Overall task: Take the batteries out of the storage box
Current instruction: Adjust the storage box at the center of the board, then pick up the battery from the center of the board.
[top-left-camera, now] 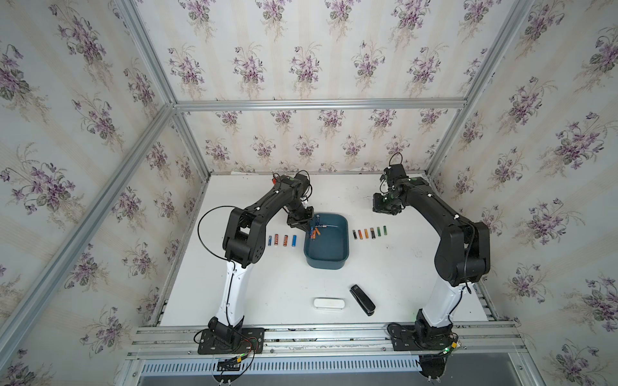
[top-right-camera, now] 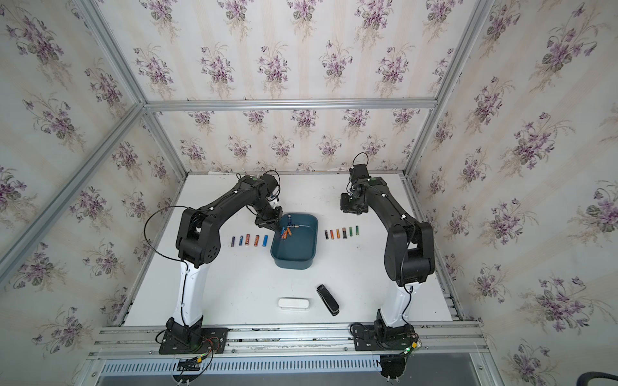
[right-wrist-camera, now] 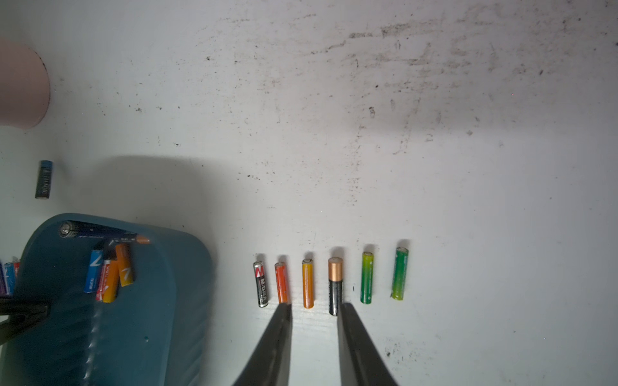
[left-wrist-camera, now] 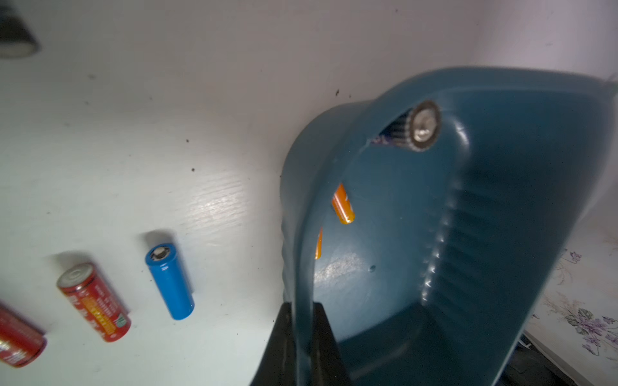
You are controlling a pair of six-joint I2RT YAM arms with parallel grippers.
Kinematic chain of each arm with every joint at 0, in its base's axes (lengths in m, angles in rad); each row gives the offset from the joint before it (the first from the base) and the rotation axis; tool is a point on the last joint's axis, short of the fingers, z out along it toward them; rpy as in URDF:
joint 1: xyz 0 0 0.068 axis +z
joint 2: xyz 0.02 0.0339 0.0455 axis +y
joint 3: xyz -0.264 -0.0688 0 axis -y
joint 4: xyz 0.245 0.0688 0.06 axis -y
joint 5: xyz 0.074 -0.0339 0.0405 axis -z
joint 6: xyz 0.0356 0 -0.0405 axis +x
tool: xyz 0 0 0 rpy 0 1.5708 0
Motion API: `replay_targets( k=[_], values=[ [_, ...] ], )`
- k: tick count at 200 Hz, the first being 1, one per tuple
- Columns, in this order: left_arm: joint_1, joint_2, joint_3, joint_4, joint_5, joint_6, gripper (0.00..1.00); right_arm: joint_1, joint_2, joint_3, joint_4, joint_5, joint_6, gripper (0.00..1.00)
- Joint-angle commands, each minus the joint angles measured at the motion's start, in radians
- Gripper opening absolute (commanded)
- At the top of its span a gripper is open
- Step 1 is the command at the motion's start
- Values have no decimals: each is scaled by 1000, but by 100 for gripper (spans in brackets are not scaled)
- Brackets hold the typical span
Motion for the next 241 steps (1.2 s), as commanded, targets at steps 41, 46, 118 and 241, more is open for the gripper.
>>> replay_targets(
  k=[41, 46, 118, 241],
  values=[
    [-7, 3, -48, 106, -5, -25, 19, 5, -6, 17, -40, 38, -10, 29],
    [-7, 0, -45, 104, -12, -23, 24, 4, -8, 17, -42, 41, -11, 29],
    [1, -44, 3, 65, -43, -8, 43, 4, -14, 29, -57, 56, -12, 29],
    [402, -249, -245, 102, -208, 199, 72, 4, 8, 66, -79, 67, -10, 30]
  ],
)
